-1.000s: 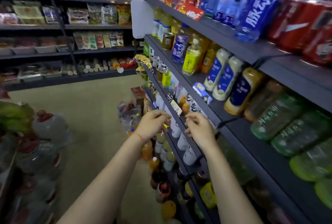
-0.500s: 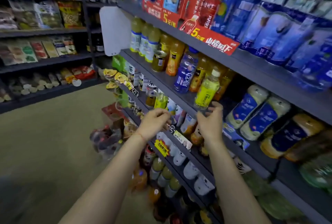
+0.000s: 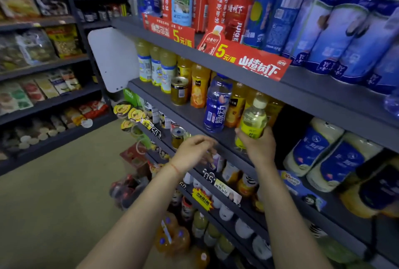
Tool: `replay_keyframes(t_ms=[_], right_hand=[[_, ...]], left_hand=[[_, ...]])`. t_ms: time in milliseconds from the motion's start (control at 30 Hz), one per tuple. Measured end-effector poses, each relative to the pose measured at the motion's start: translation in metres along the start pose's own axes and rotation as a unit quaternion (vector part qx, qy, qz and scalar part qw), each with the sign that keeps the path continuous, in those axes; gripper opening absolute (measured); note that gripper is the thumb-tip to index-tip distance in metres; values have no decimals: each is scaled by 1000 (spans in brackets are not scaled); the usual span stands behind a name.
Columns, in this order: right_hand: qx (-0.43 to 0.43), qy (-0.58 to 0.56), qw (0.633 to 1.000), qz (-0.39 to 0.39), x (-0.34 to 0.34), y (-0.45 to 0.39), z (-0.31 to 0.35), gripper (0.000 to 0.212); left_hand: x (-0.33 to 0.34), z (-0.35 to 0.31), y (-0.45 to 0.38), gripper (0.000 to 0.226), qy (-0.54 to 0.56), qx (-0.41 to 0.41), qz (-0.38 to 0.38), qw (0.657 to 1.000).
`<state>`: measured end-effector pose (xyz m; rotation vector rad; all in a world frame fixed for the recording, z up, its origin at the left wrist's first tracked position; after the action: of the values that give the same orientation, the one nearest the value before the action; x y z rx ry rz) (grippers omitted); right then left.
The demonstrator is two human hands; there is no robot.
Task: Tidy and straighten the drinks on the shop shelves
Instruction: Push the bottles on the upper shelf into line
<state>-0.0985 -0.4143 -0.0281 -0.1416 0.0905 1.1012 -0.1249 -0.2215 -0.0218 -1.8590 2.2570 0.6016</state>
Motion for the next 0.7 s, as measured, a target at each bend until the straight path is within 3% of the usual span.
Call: replay_keyframes(t_ms=[133,200,300,400,533,700], right_hand=[[19,-93,995,11,-6,15,2,28],[40,-94,993,57,-5,29,8,26],[69,-41,989,125,0,57,9,35],[77,-9,983,168,1,99,6,27],[98,42,981,164,-3,162,-19,40],[194,86,962,172,-30,240,-62,51]], left_hand=[[11,2,-5,26,69,-18,15,997],[20,3,1,31,126,-28,35,991],[34,3,23,45,222,-42,76,971],[49,8,51,47,288,-51,112,950],[71,48,92,51,352,-111,116,922],[104,115,149,48,391,-183,146,890]])
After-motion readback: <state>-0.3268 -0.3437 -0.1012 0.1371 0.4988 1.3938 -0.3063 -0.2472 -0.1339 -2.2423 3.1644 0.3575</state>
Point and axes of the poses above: each hand's wrist, its own y-axis away from the middle knuckle, its own x-axis out of the palm, z = x × y, the point moved 3 cm from there along -y, towards the middle knuckle, and after that the axes turned 12 degrees about -y, right-handed, at the moved point
